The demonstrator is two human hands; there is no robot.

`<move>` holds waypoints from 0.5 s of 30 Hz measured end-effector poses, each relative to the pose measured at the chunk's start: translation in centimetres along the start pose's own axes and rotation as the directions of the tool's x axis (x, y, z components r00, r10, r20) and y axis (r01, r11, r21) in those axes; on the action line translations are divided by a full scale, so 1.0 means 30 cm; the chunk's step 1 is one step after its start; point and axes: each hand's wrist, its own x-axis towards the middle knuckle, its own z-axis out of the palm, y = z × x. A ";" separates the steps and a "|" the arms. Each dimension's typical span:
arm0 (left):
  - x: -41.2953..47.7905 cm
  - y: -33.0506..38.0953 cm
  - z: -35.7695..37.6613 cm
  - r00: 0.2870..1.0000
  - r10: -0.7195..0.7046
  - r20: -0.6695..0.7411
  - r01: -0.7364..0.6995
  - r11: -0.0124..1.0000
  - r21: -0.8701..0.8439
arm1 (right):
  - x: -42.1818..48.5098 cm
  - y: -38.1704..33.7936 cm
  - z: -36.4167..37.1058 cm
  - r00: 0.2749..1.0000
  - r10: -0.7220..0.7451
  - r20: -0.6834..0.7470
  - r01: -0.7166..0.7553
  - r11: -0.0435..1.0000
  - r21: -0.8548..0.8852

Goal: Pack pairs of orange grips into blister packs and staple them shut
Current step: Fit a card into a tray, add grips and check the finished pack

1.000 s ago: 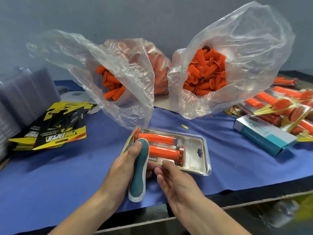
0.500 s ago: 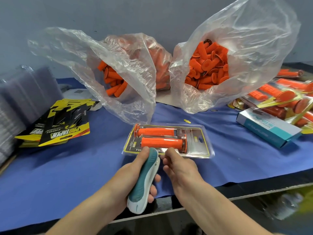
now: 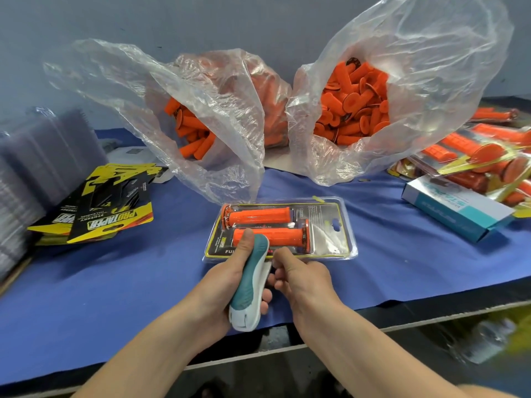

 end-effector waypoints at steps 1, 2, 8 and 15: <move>0.001 -0.001 0.001 1.000 0.000 0.000 0.000 1.000 0.006 | 0.003 0.002 -0.001 1.000 0.007 -0.003 -0.007 1.000 -0.001; 0.003 -0.002 0.002 1.000 -0.007 0.003 0.007 1.000 0.007 | 0.005 0.003 -0.003 1.000 0.013 0.000 -0.013 1.000 -0.003; 0.006 -0.002 0.001 1.000 -0.021 -0.015 0.020 1.000 -0.010 | 0.014 -0.001 -0.013 0.997 0.044 0.055 -0.044 0.999 -0.002; 0.015 0.000 0.017 0.998 0.036 -0.057 -0.036 0.999 -0.005 | 0.017 -0.014 -0.021 0.990 0.037 0.139 -0.035 0.999 -0.018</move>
